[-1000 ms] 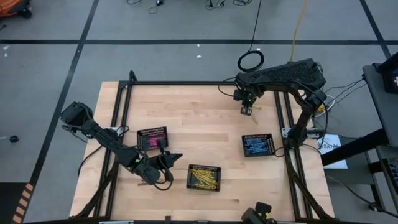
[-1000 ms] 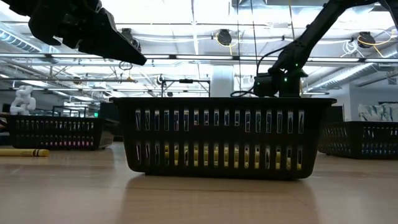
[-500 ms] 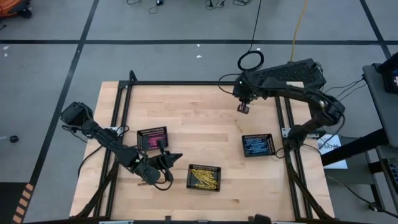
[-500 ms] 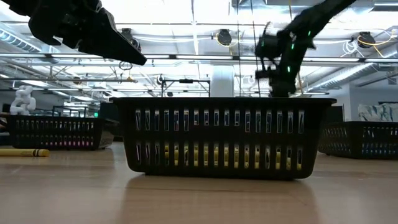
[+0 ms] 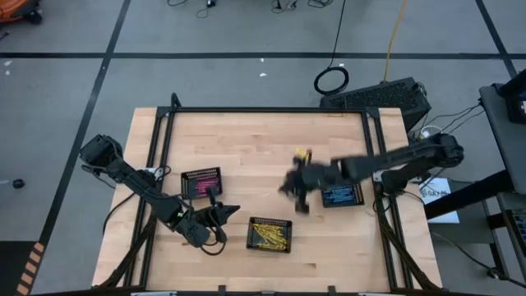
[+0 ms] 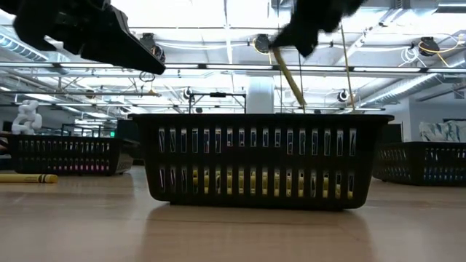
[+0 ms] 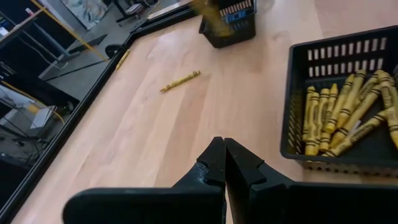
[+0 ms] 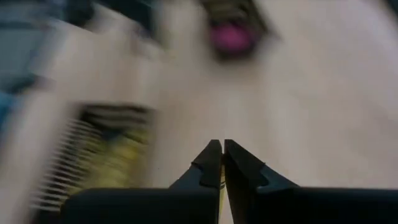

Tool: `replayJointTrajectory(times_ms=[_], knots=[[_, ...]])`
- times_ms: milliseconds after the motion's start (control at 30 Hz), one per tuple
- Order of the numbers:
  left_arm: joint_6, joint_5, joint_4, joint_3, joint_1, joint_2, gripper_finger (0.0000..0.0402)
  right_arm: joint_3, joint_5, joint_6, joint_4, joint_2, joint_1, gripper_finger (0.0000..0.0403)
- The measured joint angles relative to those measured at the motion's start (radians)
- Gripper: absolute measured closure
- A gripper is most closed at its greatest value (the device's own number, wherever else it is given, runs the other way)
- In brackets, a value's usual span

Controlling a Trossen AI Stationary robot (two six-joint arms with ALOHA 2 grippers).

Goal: Sort crayons
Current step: Put the yellow crayon into the bottom black bin, then put the red crayon into the left black bin

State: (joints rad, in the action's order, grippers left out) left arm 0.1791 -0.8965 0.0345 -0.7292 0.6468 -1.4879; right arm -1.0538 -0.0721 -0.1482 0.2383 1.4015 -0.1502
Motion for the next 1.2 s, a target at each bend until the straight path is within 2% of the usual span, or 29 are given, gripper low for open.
replayJointTrajectory(times_ms=[133,267,467,700,833,1200], knots=[[0.001,-0.003,0.001,0.0,0.023,0.0,0.0402,-0.001,0.0,-0.048,-0.27,0.095,-0.172,0.0403],[0.027,-0.003,0.001,0.0,0.031,0.0,0.0402,-0.002,-0.003,-0.062,-0.419,0.216,-0.252,0.0403],[0.052,-0.004,0.001,0.0,0.031,0.0,0.0402,-0.077,-0.059,-0.091,-0.404,0.367,-0.265,0.0403],[0.053,-0.004,0.002,0.0,0.03,0.0,0.0402,-0.232,-0.058,-0.077,-0.104,0.462,-0.248,0.0403],[0.053,-0.004,0.002,0.0,0.03,0.0,0.0402,-0.262,-0.06,-0.083,-0.063,0.483,-0.244,0.0399],[0.053,-0.005,0.002,0.0,0.03,0.0,0.0402,-0.262,-0.057,-0.095,-0.046,0.484,-0.242,0.0291]])
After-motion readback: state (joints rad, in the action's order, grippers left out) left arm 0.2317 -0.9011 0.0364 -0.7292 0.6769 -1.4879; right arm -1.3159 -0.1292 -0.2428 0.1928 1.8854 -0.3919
